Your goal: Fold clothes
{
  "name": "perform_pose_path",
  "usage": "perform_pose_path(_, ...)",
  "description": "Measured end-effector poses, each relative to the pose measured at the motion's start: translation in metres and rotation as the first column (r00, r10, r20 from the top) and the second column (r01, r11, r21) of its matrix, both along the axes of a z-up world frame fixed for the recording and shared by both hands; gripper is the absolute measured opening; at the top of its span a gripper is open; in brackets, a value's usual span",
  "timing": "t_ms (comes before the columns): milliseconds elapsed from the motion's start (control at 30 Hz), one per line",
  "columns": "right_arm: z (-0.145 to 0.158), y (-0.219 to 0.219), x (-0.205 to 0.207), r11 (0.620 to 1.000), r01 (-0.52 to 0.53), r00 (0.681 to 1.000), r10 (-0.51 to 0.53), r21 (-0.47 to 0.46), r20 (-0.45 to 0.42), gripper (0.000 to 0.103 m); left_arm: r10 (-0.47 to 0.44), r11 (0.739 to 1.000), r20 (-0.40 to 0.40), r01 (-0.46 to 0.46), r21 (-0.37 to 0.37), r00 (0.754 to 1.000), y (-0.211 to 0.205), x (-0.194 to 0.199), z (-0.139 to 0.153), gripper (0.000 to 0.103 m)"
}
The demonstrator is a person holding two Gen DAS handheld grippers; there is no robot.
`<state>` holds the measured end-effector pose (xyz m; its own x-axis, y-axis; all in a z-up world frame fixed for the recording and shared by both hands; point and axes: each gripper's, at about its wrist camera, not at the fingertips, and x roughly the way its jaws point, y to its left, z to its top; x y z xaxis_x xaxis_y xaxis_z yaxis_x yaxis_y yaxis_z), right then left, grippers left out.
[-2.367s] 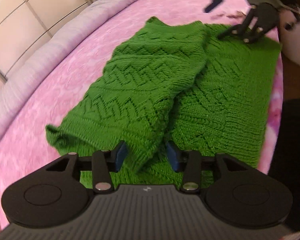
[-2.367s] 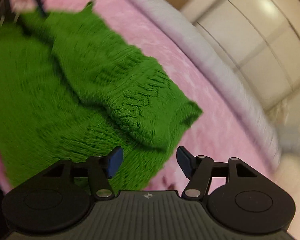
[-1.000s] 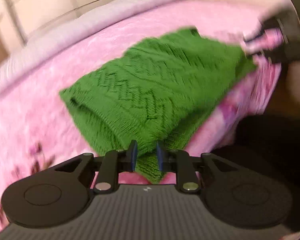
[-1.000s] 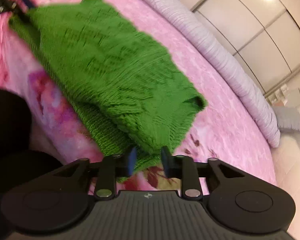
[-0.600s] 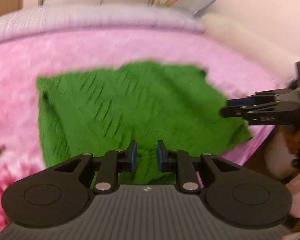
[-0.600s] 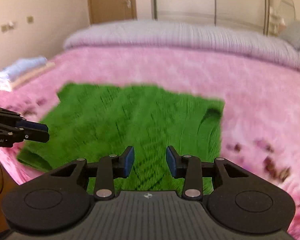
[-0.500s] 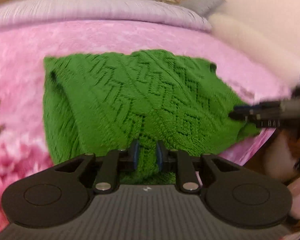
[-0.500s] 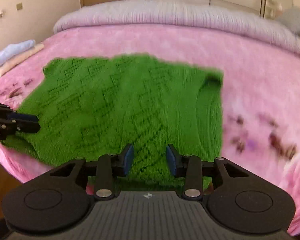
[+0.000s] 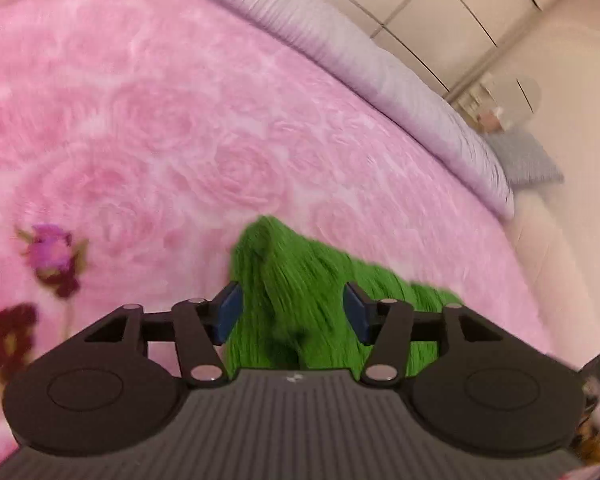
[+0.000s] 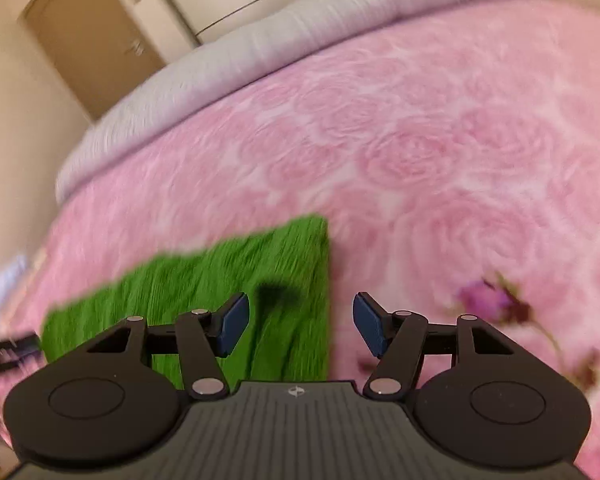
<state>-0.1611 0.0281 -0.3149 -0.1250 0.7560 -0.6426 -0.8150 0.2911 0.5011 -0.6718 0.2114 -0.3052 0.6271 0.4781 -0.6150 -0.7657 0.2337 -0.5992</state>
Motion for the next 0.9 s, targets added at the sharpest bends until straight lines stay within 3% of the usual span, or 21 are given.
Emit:
perform_pose_path(167,-0.035,0.032,0.039,0.997,0.073,0.965,-0.070,0.002,-0.251,0.066,0.002,0.992,0.117,0.012,-0.122,0.993,0.037,-0.001,-0.029,0.055)
perform_pose_path(233,-0.045,0.038,0.042,0.997,0.075,0.946,-0.066,0.019,-0.317,0.064,-0.014,0.989,0.171,0.038,-0.140,0.985,0.044,0.000,-0.037,0.041)
perform_pose_path(267,-0.047,0.040,0.041,0.997,0.069,0.942,-0.056,0.028,-0.331,0.047,-0.027,0.987,0.197,0.057,-0.148,0.980,0.044,0.001,-0.041,0.027)
perform_pose_path(300,-0.049,0.042,0.038,0.998,0.057,0.941,-0.046,0.023,-0.336,0.029,-0.036,0.987,0.216,0.069,-0.147,0.976,0.043,0.002,-0.043,0.021)
perform_pose_path(367,-0.047,0.043,0.031,0.998,0.041,0.953,-0.028,0.037,-0.301,0.022,-0.053,0.994,0.218,0.071,-0.077,0.975,0.037,0.003,-0.039,0.016)
perform_pose_path(467,-0.024,0.032,0.018,0.994,0.037,0.991,-0.023,0.101,-0.132,0.017,-0.054,0.996,0.161,0.043,0.073,0.985,0.023,-0.006,-0.025,0.015)
perform_pose_path(533,-0.013,0.020,0.017,0.989,0.076,0.996,-0.070,0.129,-0.050,0.015,-0.029,0.996,0.143,0.018,0.083,0.989,0.022,-0.013,-0.030,0.015)
perform_pose_path(667,-0.041,0.021,0.021,0.992,0.126,0.990,-0.124,0.021,-0.059,0.015,-0.027,0.998,0.041,0.024,0.051,0.999,0.027,-0.001,-0.037,0.018)
perform_pose_path(733,-0.040,0.024,0.015,0.994,0.108,0.994,-0.108,0.030,-0.015,0.019,-0.035,0.998,-0.019,0.036,0.059,0.999,0.025,0.006,-0.032,0.022)
perform_pose_path(800,-0.031,0.026,0.016,0.994,0.107,0.994,-0.107,0.004,-0.012,0.033,-0.020,0.996,-0.091,0.028,0.086,0.996,0.014,0.007,-0.018,0.029)
perform_pose_path(900,-0.007,0.016,0.012,0.992,0.124,0.989,-0.124,0.004,0.077,0.046,0.023,0.987,-0.224,0.014,0.160,0.974,-0.009,0.009,0.007,0.031)
